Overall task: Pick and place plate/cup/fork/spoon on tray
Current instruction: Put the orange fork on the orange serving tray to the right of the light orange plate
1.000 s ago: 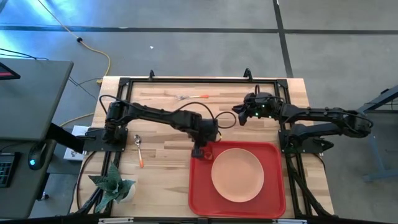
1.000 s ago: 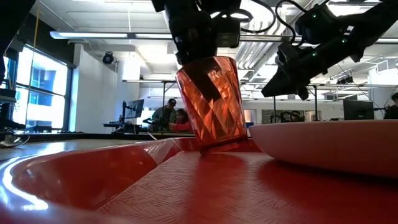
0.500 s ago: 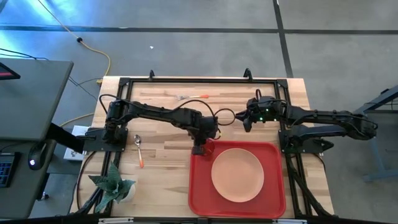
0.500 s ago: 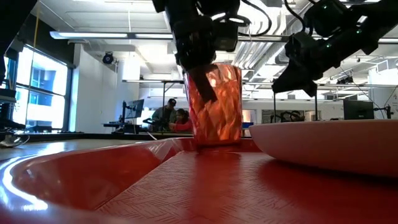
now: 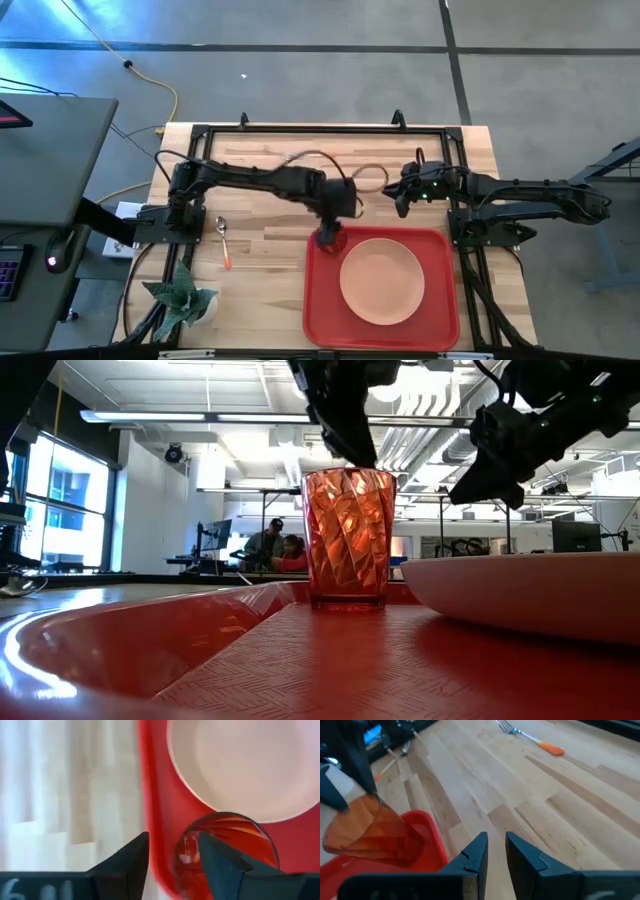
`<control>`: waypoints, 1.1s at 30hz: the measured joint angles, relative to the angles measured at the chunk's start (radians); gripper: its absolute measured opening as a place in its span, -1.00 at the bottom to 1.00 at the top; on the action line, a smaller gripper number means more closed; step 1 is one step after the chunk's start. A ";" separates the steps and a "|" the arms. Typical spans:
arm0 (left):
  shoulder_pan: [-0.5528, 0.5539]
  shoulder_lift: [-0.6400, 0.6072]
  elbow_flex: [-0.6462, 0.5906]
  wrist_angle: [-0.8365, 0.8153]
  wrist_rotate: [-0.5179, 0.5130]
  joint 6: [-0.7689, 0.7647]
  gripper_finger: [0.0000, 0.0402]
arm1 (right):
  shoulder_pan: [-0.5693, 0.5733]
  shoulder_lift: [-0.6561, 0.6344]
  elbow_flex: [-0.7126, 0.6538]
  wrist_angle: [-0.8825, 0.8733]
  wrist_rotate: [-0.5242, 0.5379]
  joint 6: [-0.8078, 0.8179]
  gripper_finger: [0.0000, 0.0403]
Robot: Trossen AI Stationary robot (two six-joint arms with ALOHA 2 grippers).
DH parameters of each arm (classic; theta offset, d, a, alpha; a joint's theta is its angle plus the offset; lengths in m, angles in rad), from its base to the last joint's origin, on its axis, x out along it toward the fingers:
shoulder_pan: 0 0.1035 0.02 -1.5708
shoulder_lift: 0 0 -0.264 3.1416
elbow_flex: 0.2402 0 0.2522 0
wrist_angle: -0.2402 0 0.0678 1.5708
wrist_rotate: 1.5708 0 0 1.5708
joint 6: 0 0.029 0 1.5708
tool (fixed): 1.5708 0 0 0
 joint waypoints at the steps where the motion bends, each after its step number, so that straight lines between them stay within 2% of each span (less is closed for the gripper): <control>1: 0.008 -0.010 0.001 0.025 -0.003 0.005 -0.18 | 0.000 0.000 0.000 -0.011 0.000 0.000 -0.71; 12: 0.141 -0.123 -0.006 0.098 -0.055 0.059 -0.19 | 0.000 0.002 0.000 -0.064 0.026 -0.005 -0.71; 18: 0.234 -0.143 -0.161 0.321 -0.002 0.099 -0.19 | 0.000 0.000 0.000 -0.094 0.026 -0.009 -0.71; 27: 0.436 -0.158 -0.257 0.412 0.005 0.086 -0.19 | 0.000 0.001 0.000 -0.119 0.027 0.007 -0.71; 30: 0.512 -0.159 -0.274 0.410 0.046 0.086 -0.19 | 0.000 0.001 0.000 -0.128 0.027 0.023 -0.71; 33: 0.577 -0.159 -0.297 0.399 0.044 0.086 -0.19 | 0.000 0.001 0.000 -0.132 0.028 0.029 -0.71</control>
